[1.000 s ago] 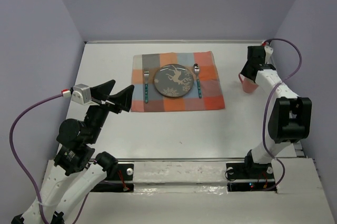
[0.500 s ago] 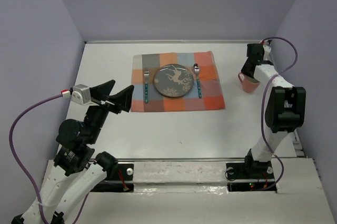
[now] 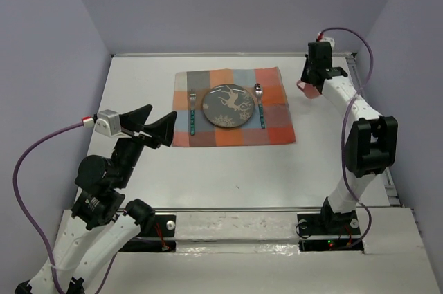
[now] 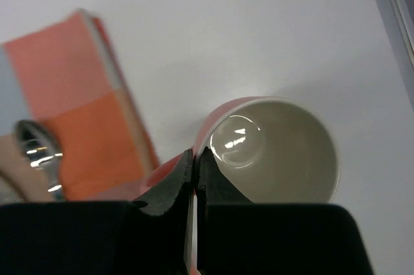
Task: Set the dinner table for one person
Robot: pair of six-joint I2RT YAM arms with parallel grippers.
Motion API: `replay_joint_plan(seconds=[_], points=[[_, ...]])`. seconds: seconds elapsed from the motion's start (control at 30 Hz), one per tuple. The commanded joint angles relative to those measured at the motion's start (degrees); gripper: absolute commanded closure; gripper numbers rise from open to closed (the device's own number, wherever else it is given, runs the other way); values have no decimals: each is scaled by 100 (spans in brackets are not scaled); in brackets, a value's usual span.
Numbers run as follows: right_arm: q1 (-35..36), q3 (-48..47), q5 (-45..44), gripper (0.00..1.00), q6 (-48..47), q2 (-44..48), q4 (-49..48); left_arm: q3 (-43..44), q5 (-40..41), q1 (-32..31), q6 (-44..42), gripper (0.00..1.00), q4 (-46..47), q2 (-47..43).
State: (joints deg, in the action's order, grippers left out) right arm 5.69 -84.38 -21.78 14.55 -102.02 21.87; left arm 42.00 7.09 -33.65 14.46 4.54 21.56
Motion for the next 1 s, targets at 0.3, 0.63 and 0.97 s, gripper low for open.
replay_joint_plan(seconds=[0.3,0.63,0.97], points=[[845,-3944,1536,100,-1375,-1951,291,-25,-6,69,-75,1,320,155],[960,-4667,1967,100,-1358,-2735,494,-34,29,104,-92,1,320,182],[1065,-4649,1976,100,-1384,-3122,494,-34,11,157,-92,1,320,217]])
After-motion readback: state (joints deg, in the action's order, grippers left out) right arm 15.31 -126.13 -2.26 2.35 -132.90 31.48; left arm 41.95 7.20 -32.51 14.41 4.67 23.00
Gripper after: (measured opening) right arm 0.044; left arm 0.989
